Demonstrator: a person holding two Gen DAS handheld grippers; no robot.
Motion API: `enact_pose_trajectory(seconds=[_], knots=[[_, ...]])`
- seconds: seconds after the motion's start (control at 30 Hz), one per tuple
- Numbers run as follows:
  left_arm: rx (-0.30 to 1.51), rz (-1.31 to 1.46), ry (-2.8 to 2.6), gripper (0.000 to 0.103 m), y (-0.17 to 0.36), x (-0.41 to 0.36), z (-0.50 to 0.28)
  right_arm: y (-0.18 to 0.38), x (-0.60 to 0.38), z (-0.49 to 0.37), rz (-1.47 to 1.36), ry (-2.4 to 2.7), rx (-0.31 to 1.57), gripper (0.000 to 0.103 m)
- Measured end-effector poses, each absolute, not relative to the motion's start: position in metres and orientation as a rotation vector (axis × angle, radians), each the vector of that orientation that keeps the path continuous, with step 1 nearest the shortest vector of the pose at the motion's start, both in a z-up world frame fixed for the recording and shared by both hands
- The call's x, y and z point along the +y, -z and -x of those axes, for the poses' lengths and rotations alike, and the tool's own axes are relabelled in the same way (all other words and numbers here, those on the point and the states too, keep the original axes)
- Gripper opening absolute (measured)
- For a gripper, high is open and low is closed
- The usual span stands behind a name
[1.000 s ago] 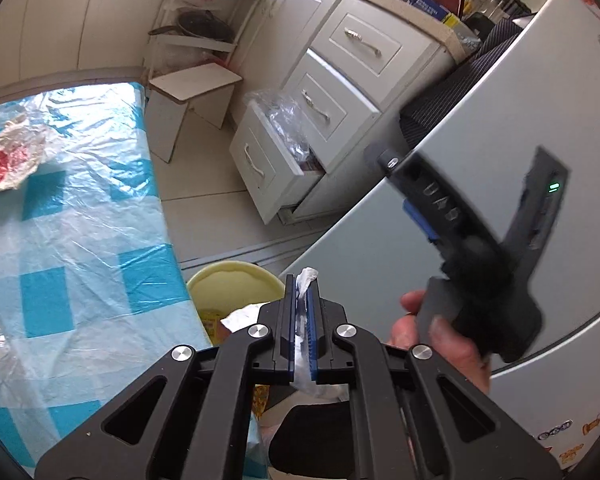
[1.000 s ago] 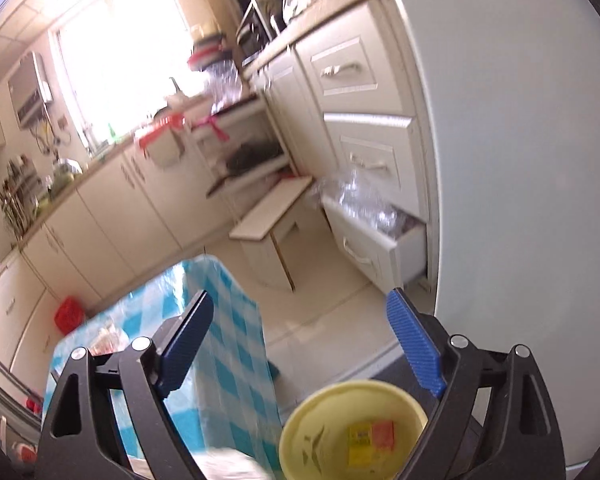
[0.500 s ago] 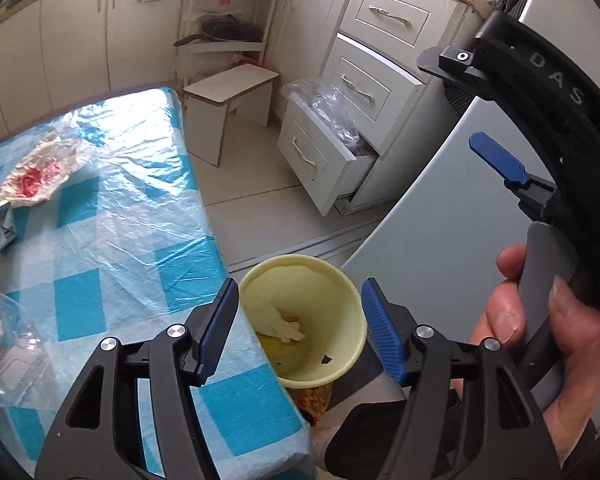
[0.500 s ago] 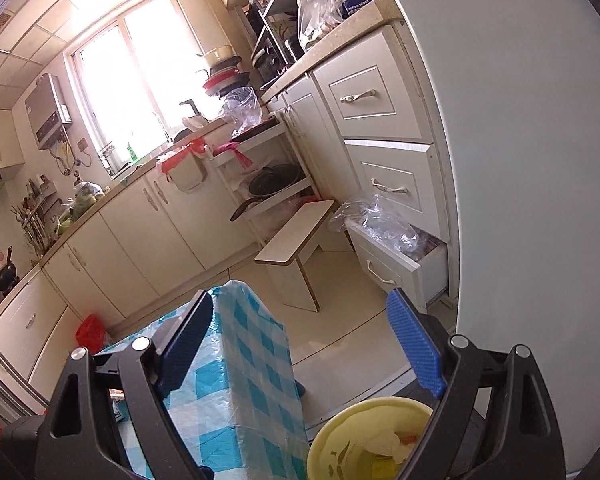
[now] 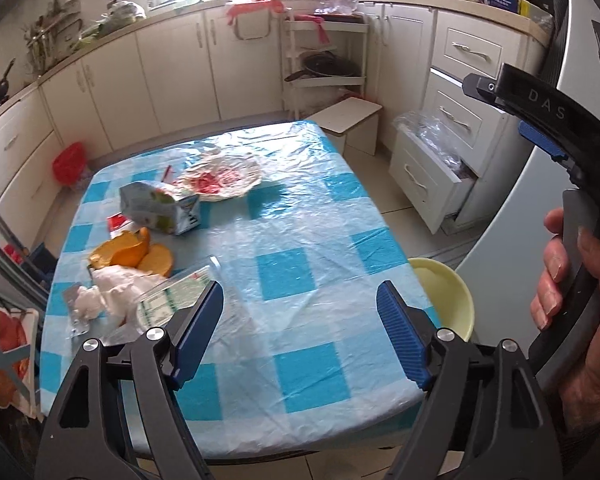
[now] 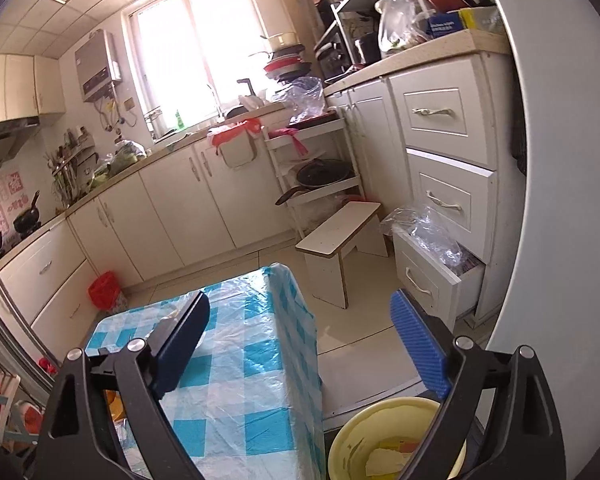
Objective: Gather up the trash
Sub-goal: 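Return both tools over the table toward the clear plastic bottle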
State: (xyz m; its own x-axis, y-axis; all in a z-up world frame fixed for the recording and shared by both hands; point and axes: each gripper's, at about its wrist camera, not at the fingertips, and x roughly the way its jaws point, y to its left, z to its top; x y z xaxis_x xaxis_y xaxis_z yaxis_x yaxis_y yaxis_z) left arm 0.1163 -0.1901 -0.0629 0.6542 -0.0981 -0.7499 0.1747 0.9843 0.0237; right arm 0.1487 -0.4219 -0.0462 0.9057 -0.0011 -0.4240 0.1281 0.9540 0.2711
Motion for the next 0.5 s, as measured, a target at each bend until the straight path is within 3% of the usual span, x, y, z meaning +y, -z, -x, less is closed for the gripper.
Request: enact_pose_trajectory(seconds=[0.5], knots=[[0.836, -0.019, 0.021, 0.081, 0.053, -0.104, -0.091, 0.066, -0.328, -0.170, -0.104, -0.133, 0.522, 0.089]])
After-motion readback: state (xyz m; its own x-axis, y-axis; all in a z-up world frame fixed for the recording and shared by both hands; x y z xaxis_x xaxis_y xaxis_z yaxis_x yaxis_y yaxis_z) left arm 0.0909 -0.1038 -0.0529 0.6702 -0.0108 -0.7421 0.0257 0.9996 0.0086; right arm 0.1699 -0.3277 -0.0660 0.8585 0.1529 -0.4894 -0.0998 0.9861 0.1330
